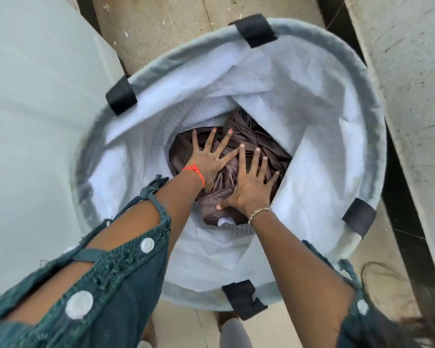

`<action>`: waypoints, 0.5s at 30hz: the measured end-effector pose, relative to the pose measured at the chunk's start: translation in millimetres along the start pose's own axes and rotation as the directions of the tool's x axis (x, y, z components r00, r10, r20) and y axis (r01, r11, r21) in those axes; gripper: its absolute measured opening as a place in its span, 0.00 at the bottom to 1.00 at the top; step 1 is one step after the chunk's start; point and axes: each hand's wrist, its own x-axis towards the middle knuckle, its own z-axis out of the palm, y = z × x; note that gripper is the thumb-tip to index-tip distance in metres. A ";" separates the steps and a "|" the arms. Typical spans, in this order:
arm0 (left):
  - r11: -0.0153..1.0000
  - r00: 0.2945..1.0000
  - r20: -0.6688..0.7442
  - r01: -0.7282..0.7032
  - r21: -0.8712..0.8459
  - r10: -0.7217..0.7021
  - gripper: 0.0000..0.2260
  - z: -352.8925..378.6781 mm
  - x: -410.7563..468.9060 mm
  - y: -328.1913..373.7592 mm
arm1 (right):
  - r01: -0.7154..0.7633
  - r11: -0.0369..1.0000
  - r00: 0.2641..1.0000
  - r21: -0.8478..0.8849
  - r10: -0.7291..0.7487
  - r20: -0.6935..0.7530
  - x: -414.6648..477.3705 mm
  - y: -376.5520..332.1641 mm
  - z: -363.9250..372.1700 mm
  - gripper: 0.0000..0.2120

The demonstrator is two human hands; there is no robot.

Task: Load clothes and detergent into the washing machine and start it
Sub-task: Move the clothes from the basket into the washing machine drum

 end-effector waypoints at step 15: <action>0.861 0.959 0.209 0.264 -0.435 -0.189 0.65 24.3 18.5 -10.7 | -0.168 0.985 0.984 0.032 0.170 -0.058 18.1 5.7 14.7 0.66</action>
